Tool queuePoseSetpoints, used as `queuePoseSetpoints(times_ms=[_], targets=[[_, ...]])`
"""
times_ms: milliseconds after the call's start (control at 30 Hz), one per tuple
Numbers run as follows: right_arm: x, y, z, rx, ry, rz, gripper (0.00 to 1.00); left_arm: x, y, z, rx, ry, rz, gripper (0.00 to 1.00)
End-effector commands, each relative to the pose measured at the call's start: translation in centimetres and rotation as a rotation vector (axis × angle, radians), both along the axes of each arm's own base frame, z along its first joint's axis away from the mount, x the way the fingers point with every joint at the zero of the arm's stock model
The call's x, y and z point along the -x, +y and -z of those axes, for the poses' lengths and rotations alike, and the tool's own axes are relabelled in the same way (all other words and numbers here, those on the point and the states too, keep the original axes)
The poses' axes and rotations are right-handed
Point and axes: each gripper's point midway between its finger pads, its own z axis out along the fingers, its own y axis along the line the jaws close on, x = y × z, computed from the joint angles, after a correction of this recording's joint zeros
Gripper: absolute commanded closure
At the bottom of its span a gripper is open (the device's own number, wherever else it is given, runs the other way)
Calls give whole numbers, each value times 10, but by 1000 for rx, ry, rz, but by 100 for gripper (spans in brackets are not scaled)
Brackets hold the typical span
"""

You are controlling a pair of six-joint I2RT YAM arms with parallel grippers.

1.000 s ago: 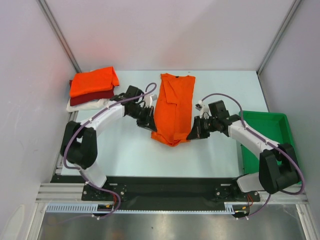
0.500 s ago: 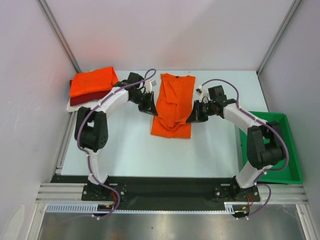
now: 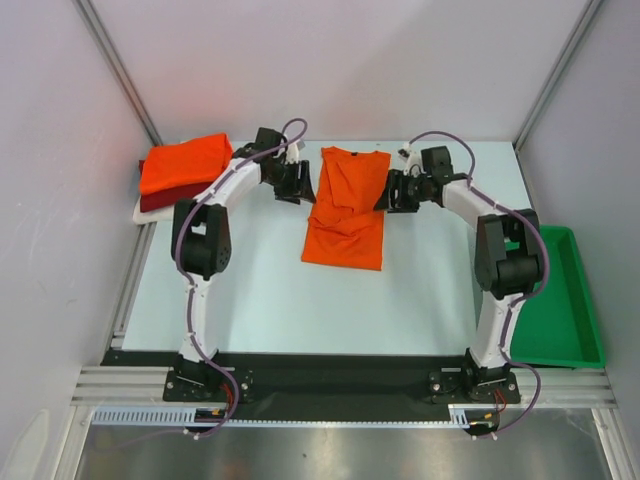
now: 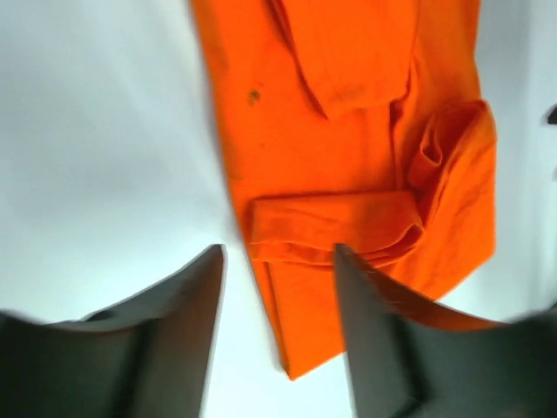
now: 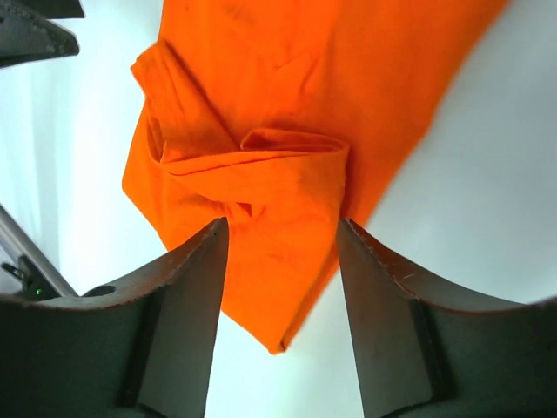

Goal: Fold and stack the t-shirts
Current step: Fold the tshirt

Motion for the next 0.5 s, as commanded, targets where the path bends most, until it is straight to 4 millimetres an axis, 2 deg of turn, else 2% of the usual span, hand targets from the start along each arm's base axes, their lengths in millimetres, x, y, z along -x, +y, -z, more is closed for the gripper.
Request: queuePoseSetpoints(times_ms=[0,33,67,100,133,167,200,233,267,300,400,467], targets=[[-2,-17,-45,12,-111,41,41,-2,15,-44,1,-96,-26,37],[9,-18,-55,-3,-118,39,41,4,15,-44,10,-78,-17,37],[27,-19,-40,-9,-55,36,40,14,12,-51,47,-67,14,38],[41,-19,-36,-22,-27,30,40,31,13,-40,54,-12,32,38],[56,-14,-41,-59,-4,9,40,41,13,-38,66,15,42,38],[80,-15,-20,-63,73,7,40,51,15,-38,81,43,49,38],[92,-14,-14,-68,106,7,41,74,12,-26,120,129,71,37],[104,-10,-10,-88,148,7,41,83,12,-21,134,169,68,37],[124,-11,4,-96,197,9,41,92,13,-17,151,212,54,34],[132,-9,8,-109,224,13,41,108,13,-6,173,276,52,32],[156,-2,22,-133,289,10,42,126,14,10,192,355,36,31],[158,1,26,-144,303,12,42,131,14,17,197,383,31,30]])
